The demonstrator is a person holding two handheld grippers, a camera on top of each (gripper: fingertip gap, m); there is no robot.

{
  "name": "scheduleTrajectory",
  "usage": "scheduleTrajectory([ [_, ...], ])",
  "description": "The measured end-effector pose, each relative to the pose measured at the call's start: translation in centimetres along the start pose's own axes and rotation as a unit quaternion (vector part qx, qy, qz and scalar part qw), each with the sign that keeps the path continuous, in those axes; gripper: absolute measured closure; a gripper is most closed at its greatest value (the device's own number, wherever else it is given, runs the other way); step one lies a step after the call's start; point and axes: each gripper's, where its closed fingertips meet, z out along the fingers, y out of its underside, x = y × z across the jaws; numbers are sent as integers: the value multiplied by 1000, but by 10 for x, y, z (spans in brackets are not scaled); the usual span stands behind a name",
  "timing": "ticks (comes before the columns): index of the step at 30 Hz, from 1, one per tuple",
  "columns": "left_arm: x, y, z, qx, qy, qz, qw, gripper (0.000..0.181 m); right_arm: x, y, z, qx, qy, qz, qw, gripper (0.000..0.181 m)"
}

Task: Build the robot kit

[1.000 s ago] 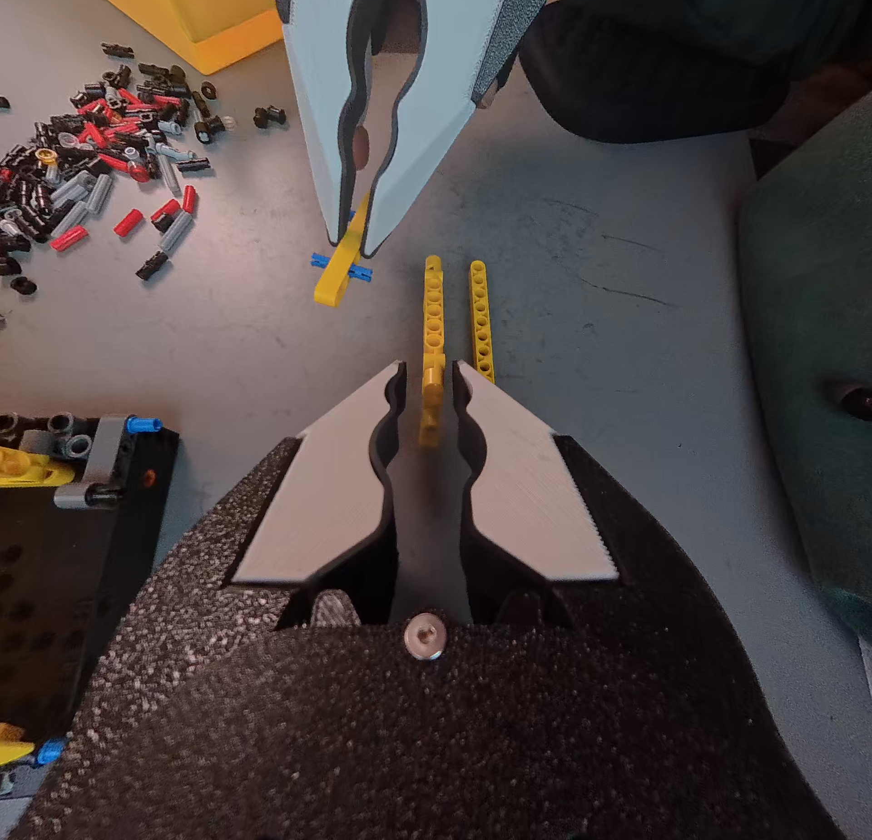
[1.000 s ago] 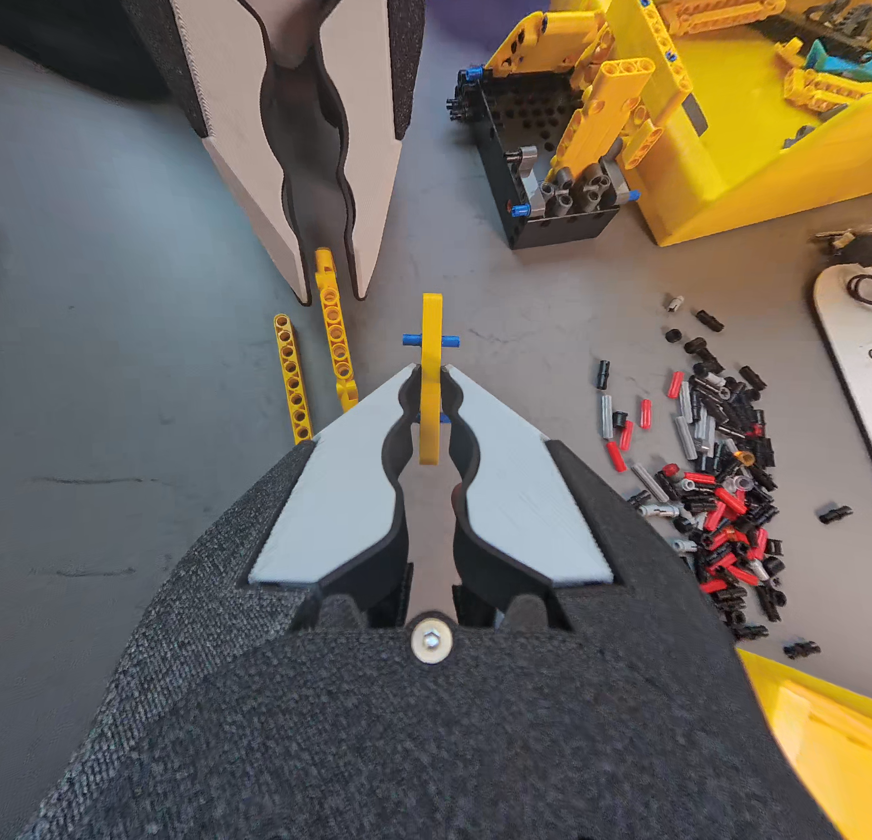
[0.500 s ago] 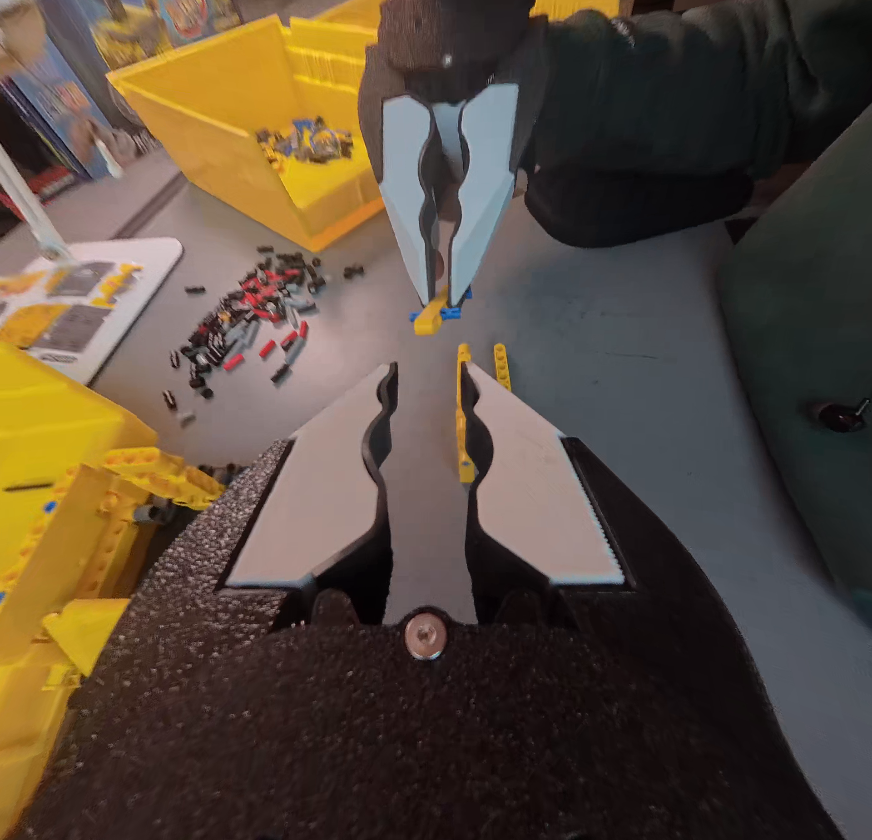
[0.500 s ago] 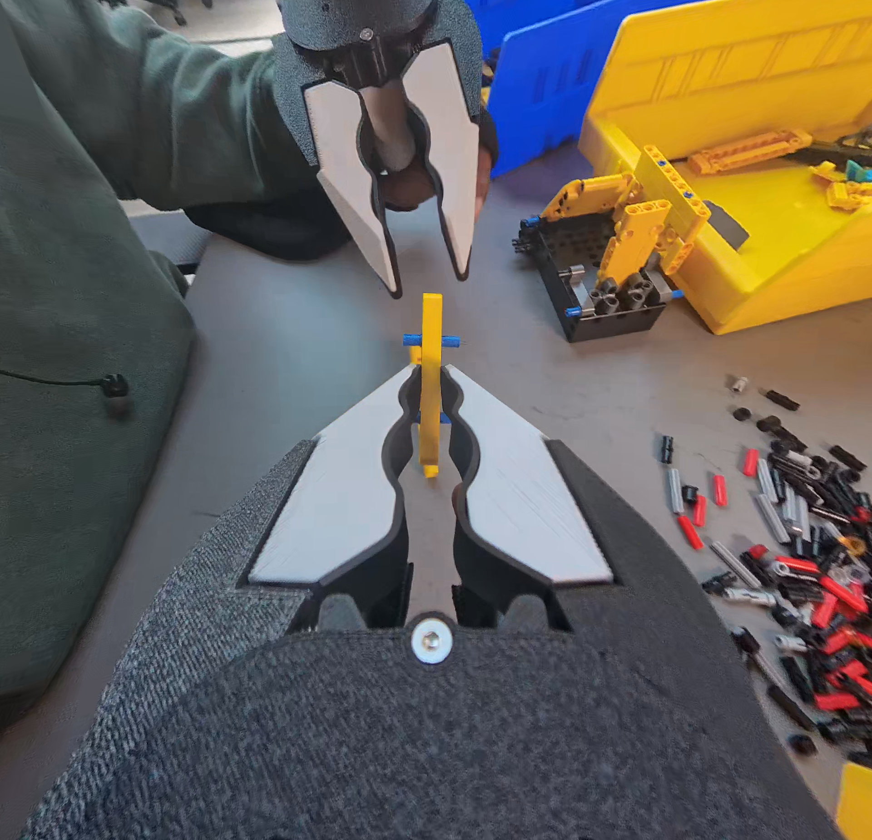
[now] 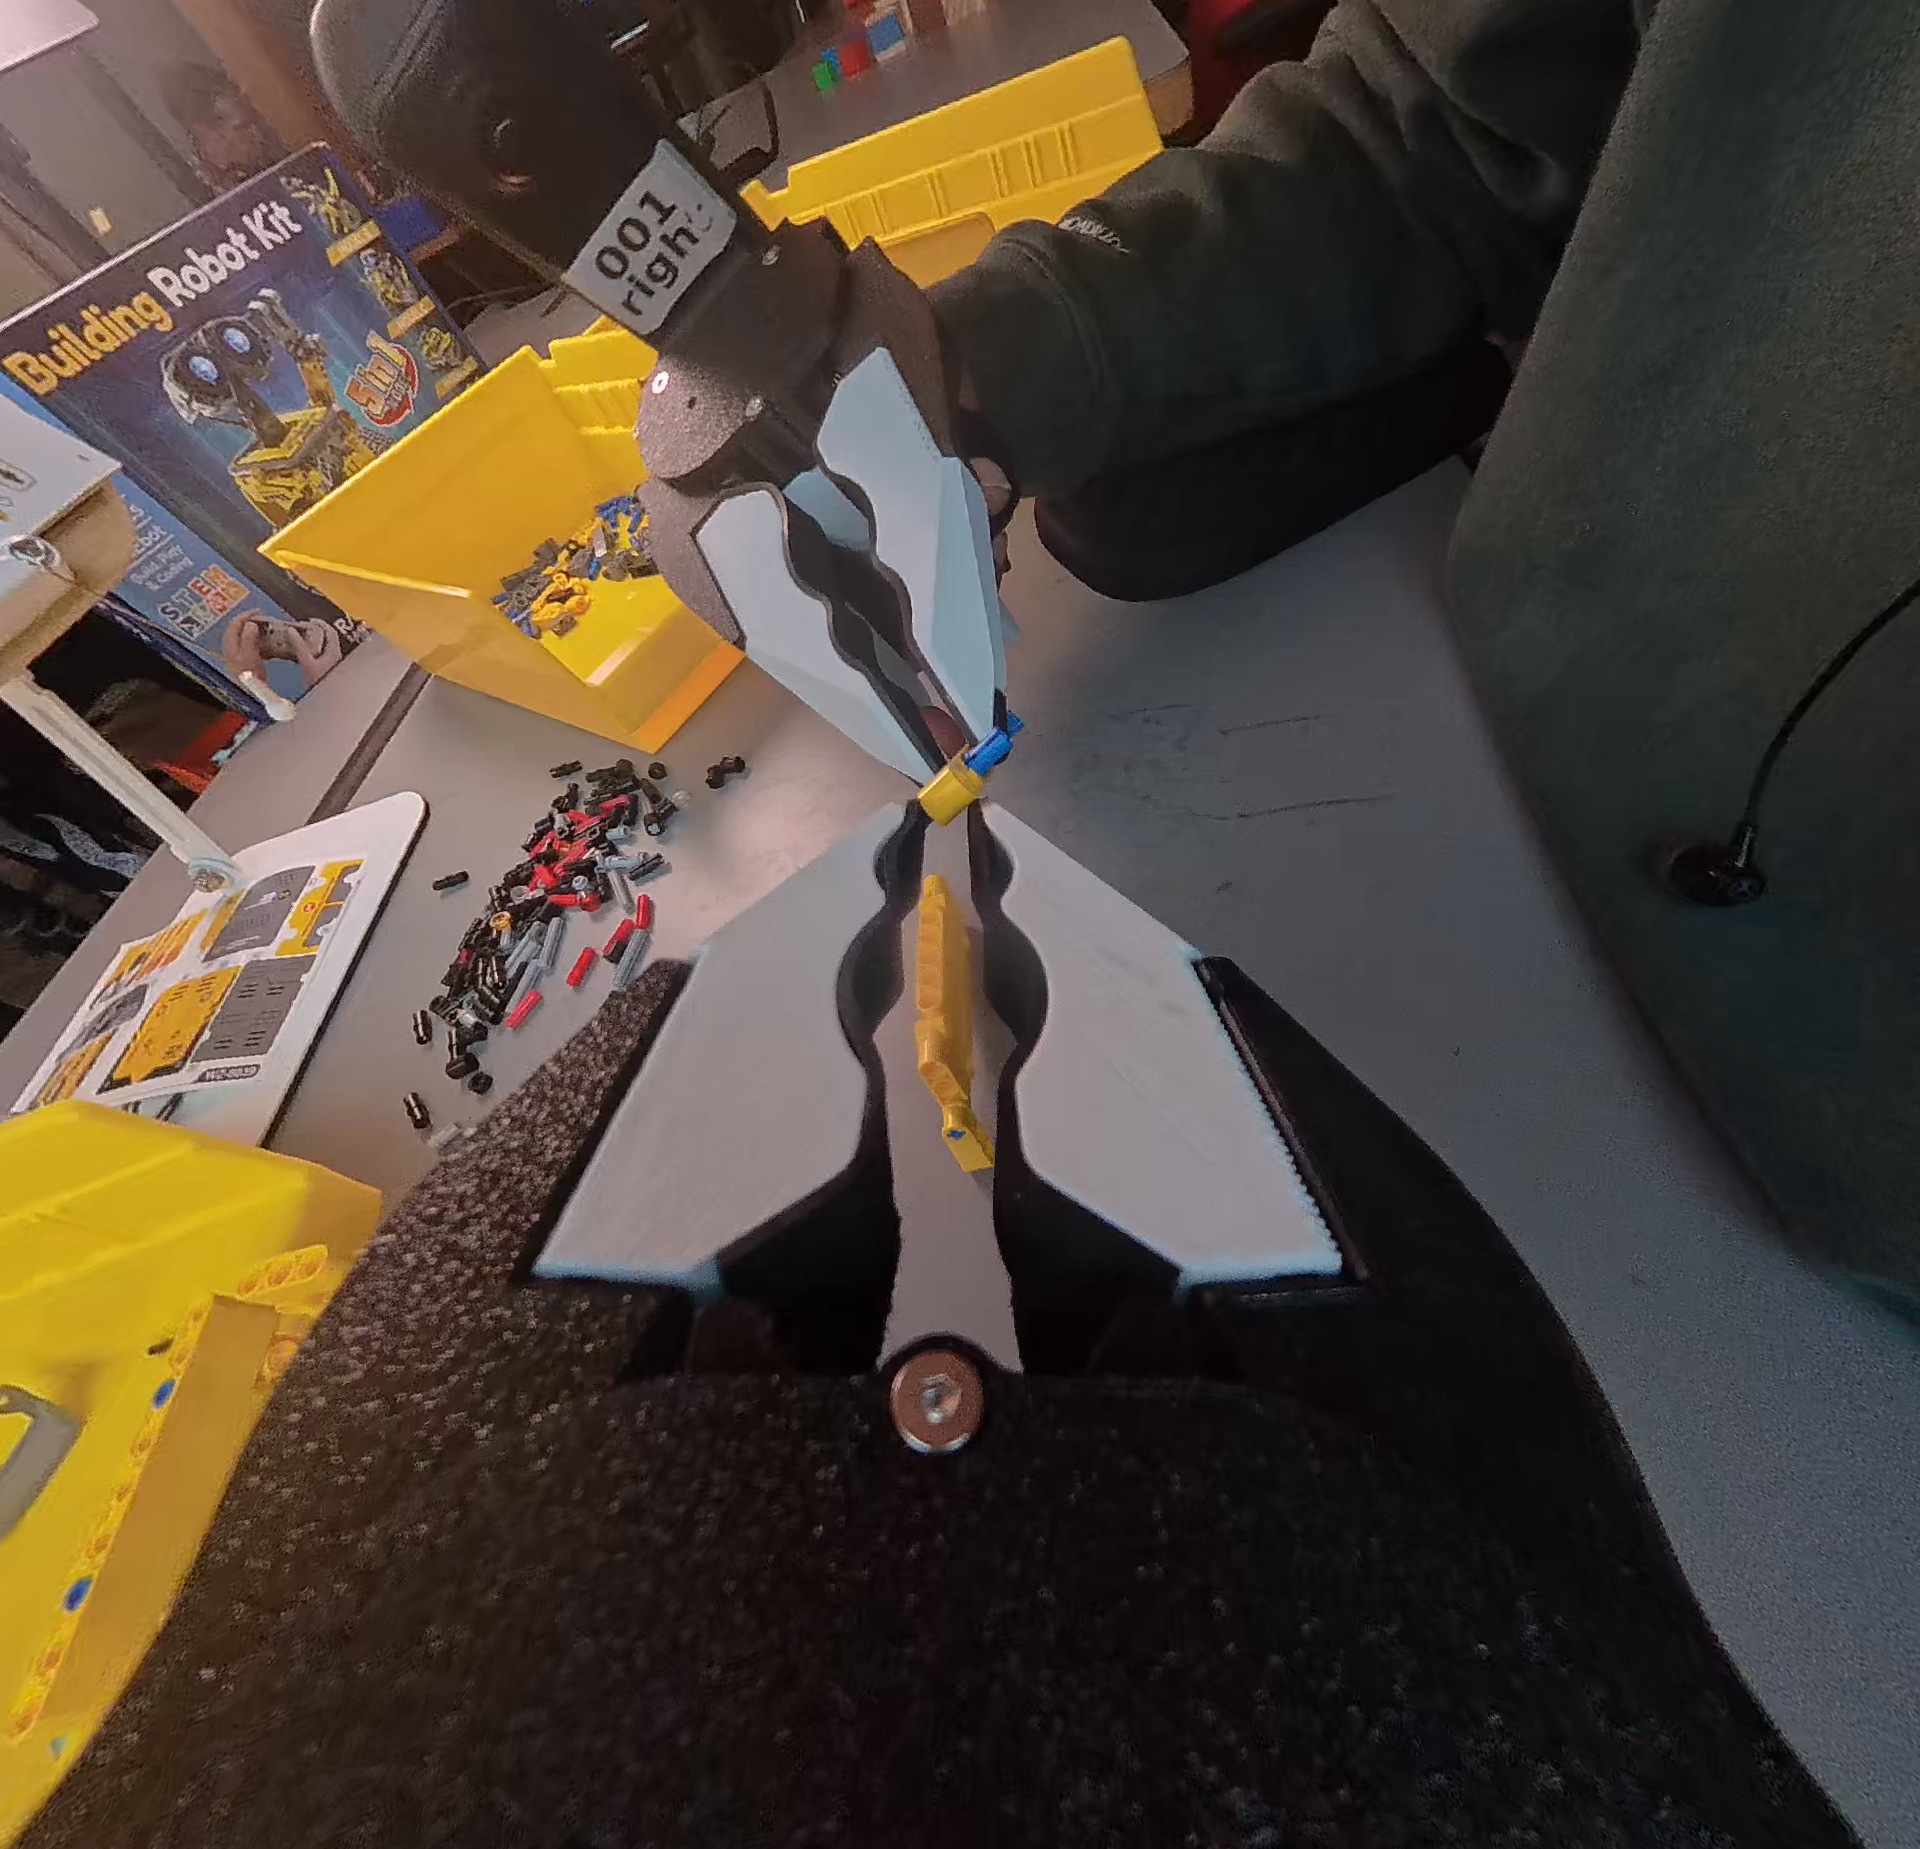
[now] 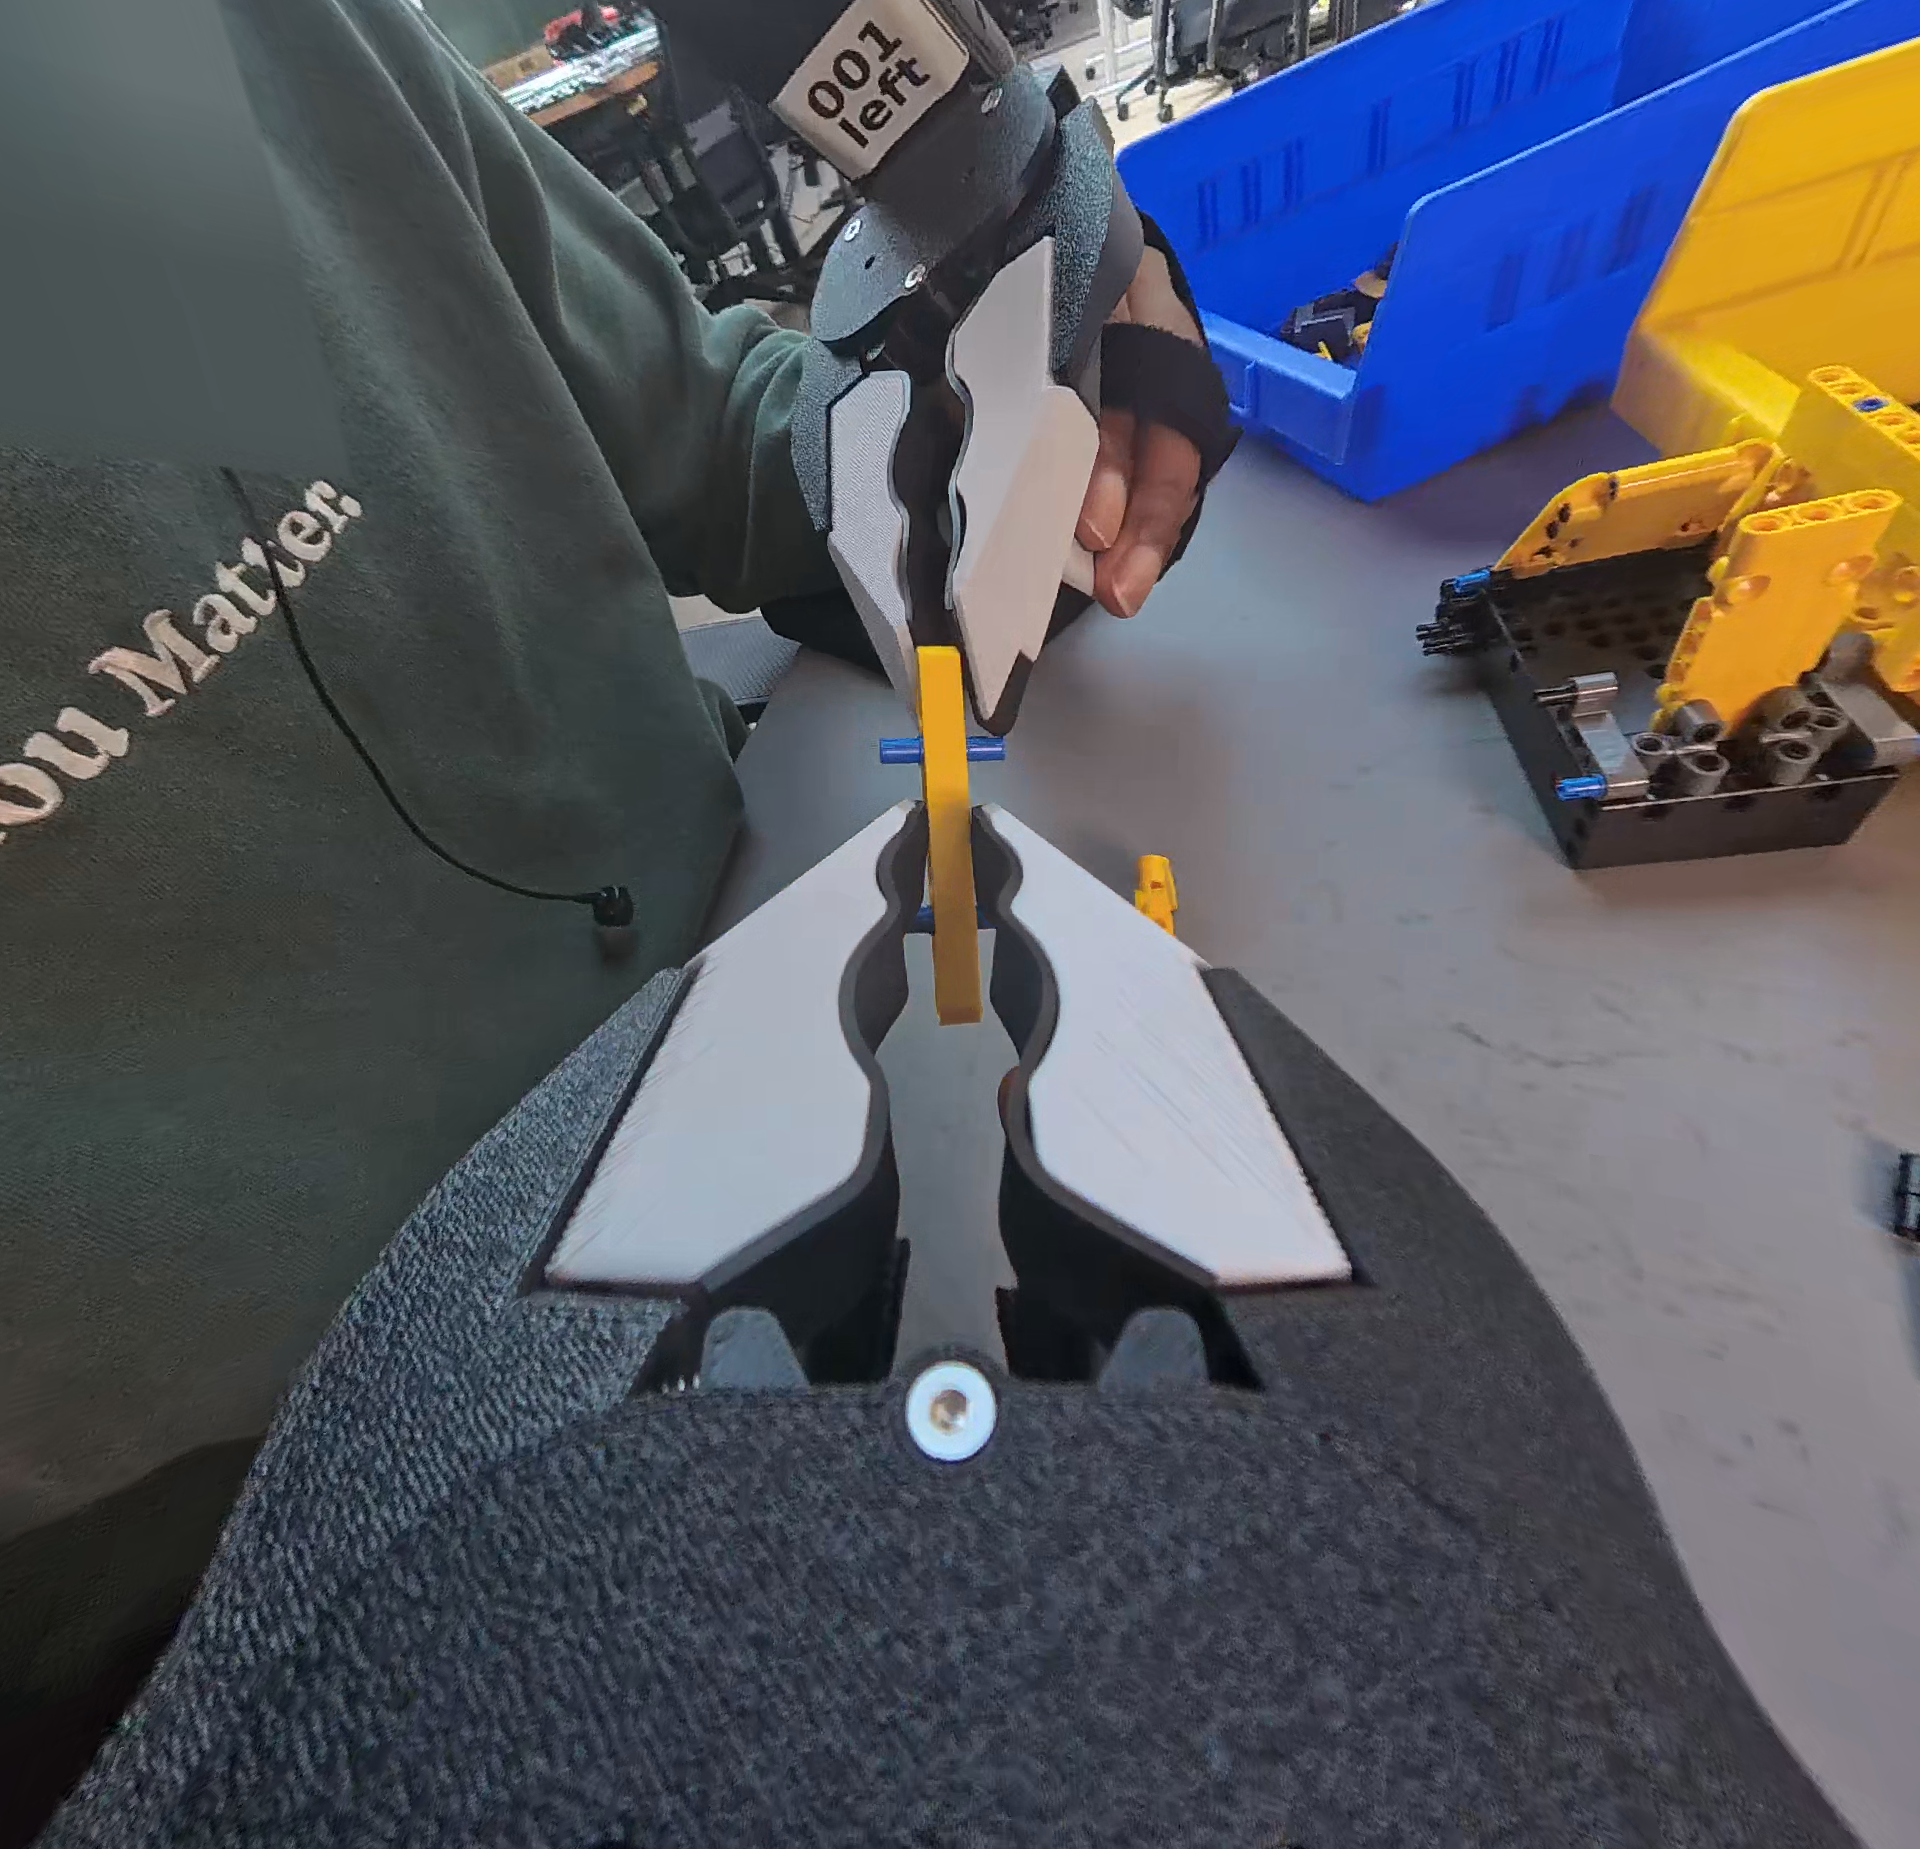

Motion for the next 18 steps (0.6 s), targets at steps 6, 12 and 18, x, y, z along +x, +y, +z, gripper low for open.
scheduleTrajectory([
  [6, -22, 16, 1, 0, 4, -167, 986, 177, 23, -7, -10, -28, 134, -124, 983, 160],
  [12, -25, 18, 4, 20, 25, -250, 968, 178, 36, 0, -2, -96, 222, -220, 945, 170],
  [18, -24, 19, 4, 15, 28, -249, 968, 178, 39, -1, -2, -92, 212, -180, 956, 175],
])
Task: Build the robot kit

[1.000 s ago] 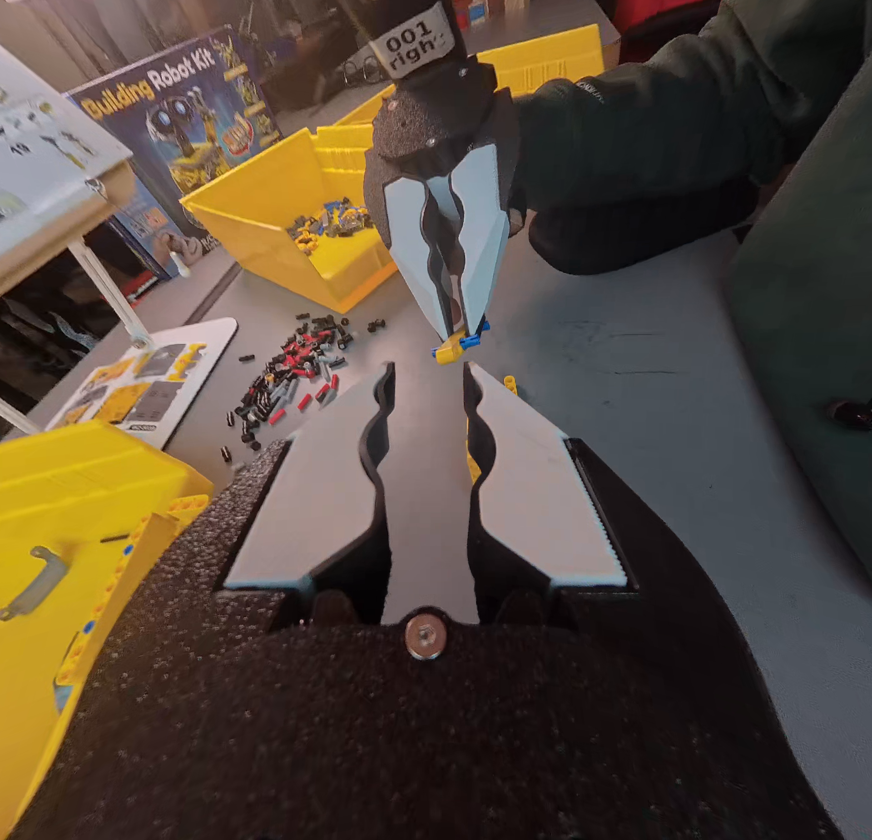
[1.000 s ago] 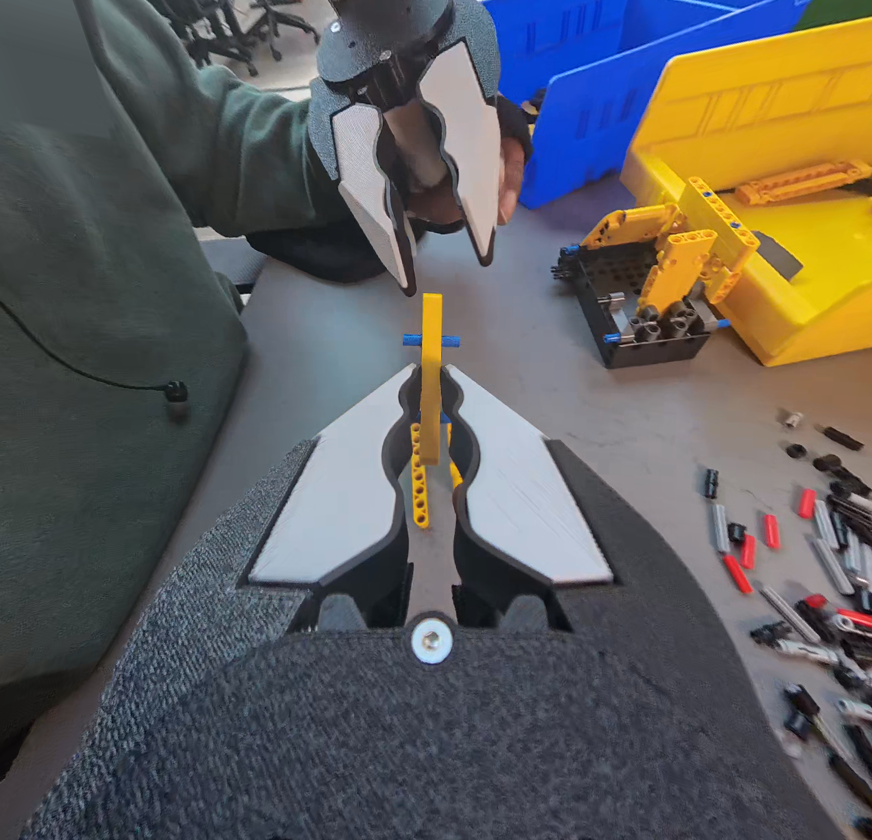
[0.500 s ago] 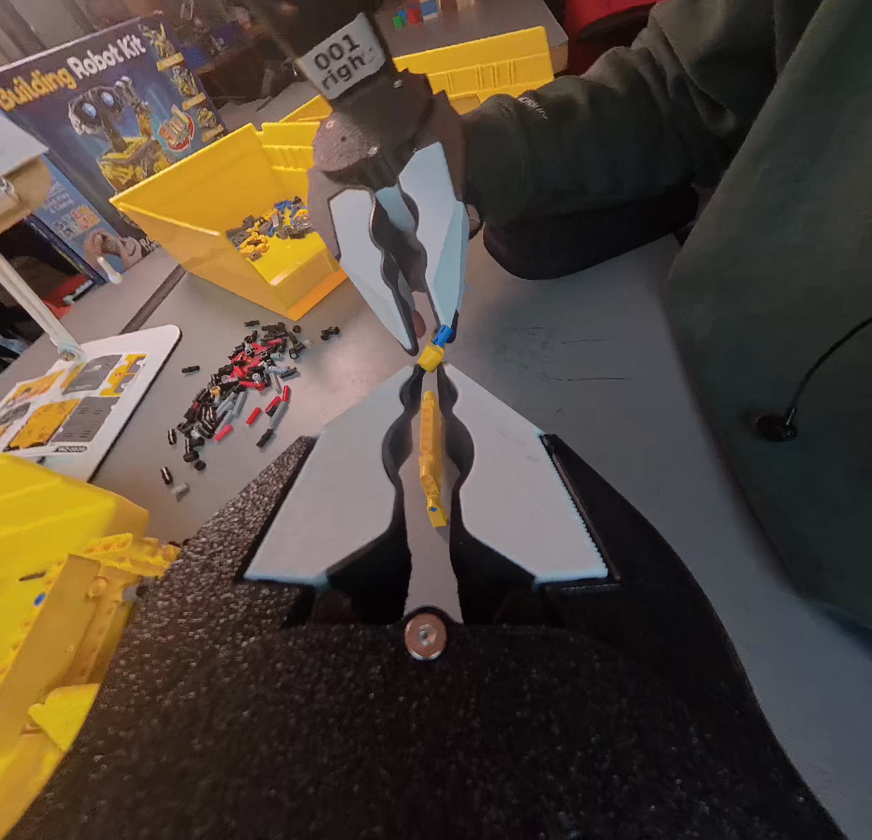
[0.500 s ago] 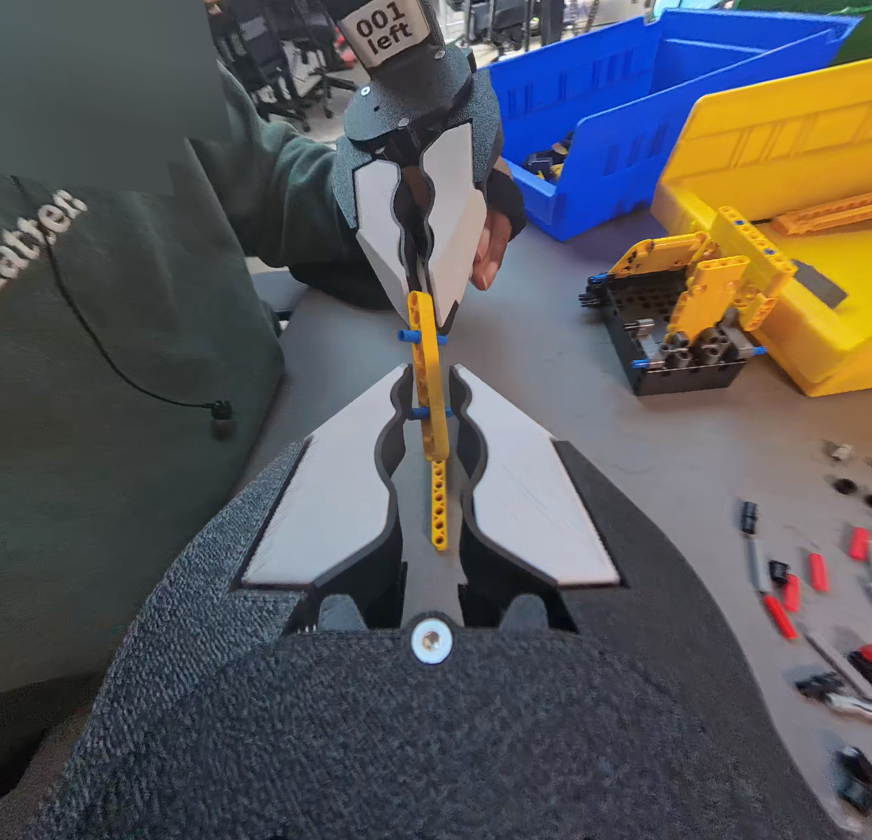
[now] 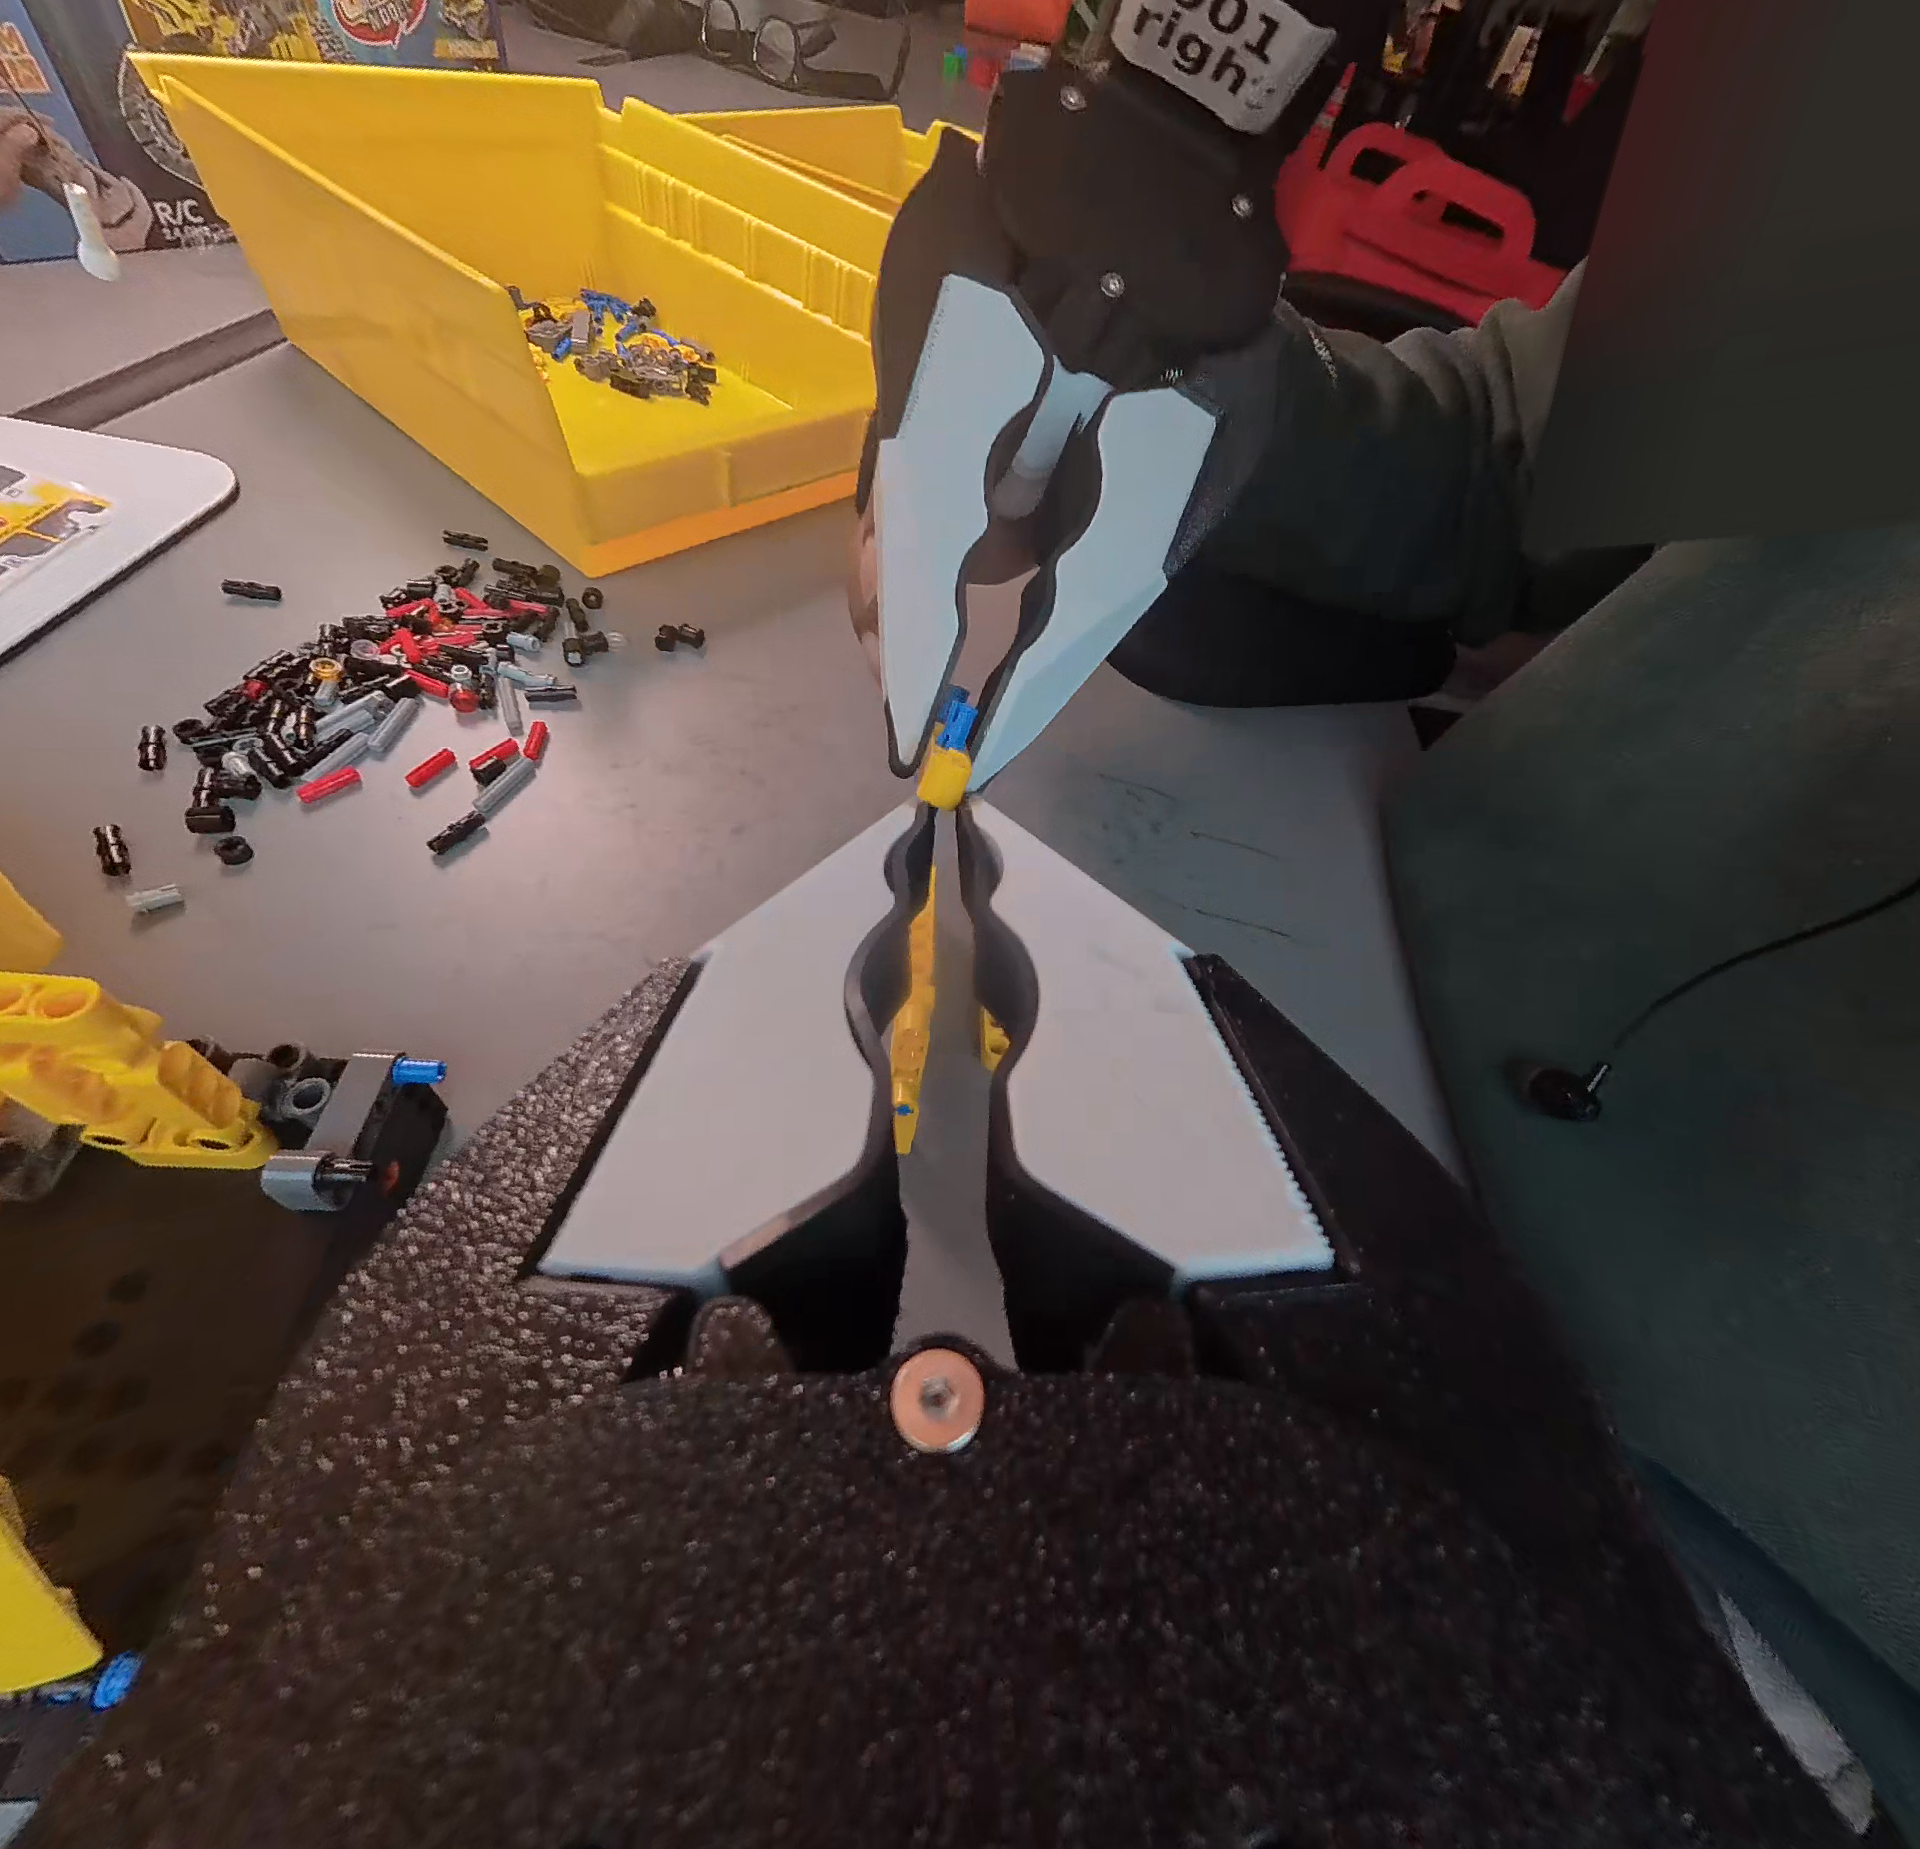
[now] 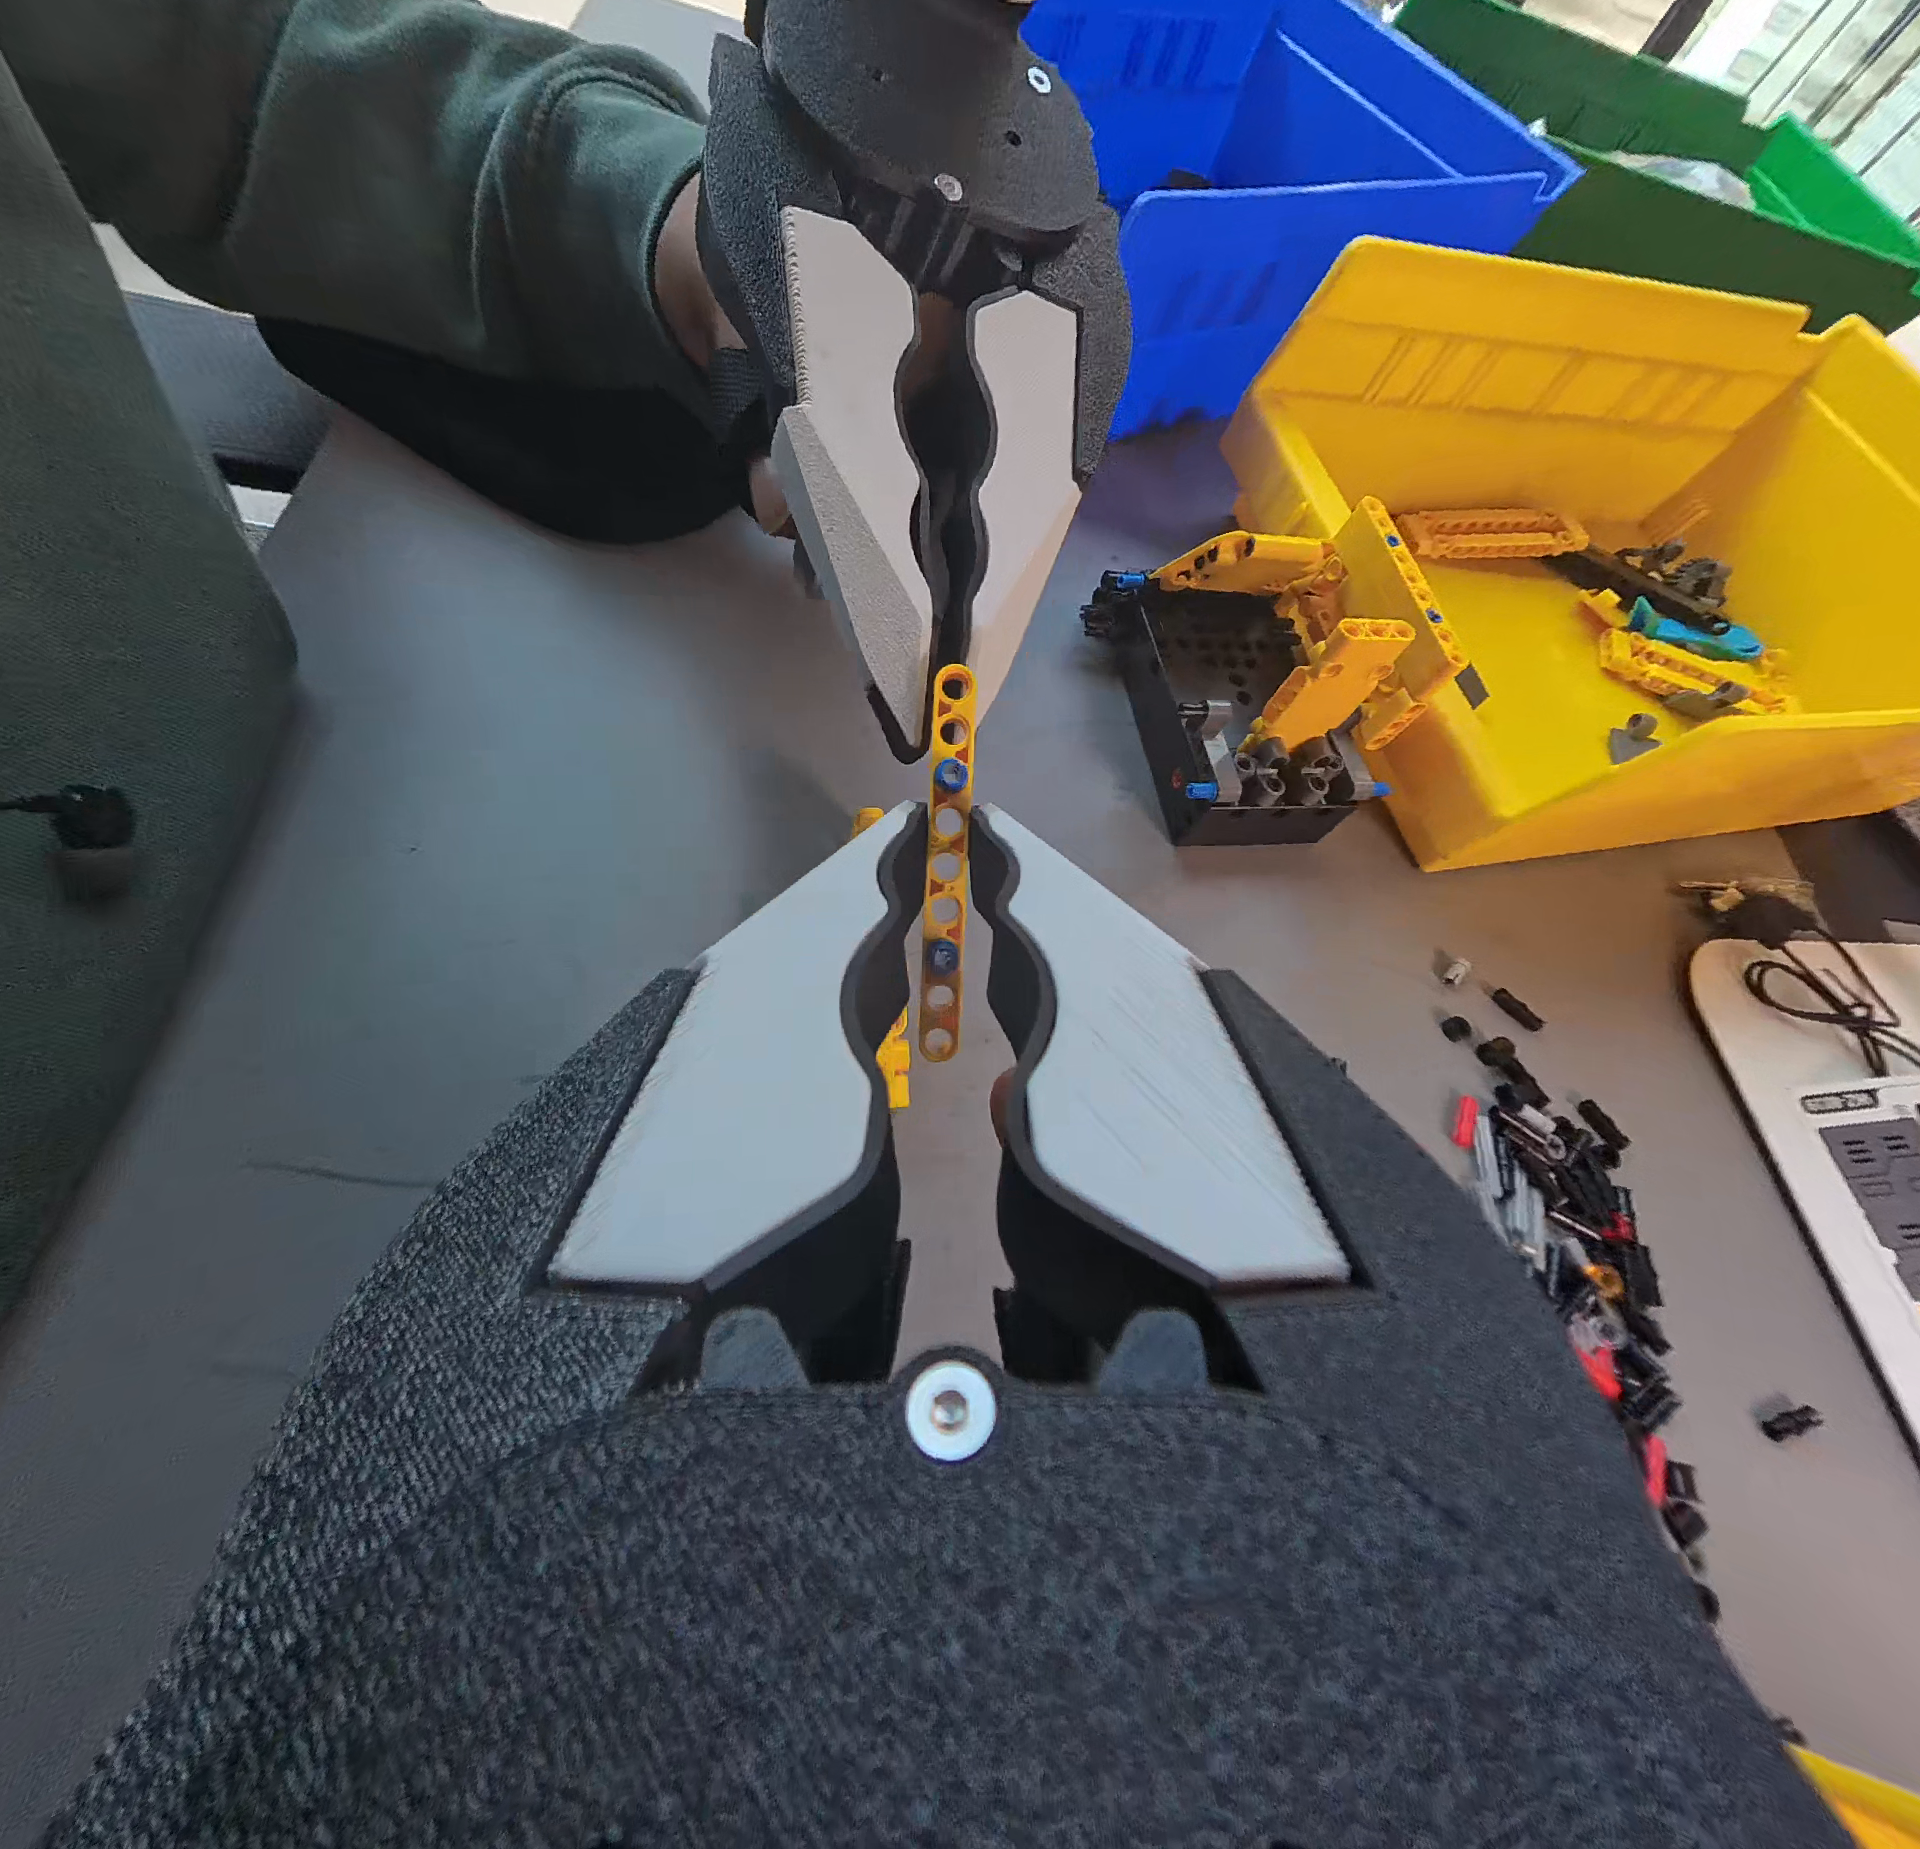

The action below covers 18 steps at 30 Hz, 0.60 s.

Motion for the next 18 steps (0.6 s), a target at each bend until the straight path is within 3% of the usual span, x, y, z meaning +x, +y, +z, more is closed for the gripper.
scheduleTrajectory([
  [1, -1, 3, 0, -7, -1, 2, 1000, 181, 2, 3, 0, 0, -3, 13, 1000, 174],
  [4, -2, 14, 0, -38, 8, -2, 999, 157, 2, 18, 1, -13, -41, 68, 997, 174],
  [6, -2, 28, 2, -75, 14, -4, 997, 153, -1, 23, 2, -15, -65, 95, 993, 174],
  [10, -7, 52, 13, -132, -8, 21, 991, 158, -7, 32, 12, -44, -87, 98, 990, 174],
  [18, -9, 63, 21, -164, -18, 25, 986, 170, -11, 38, 20, -63, -101, 102, 988, 174],
])
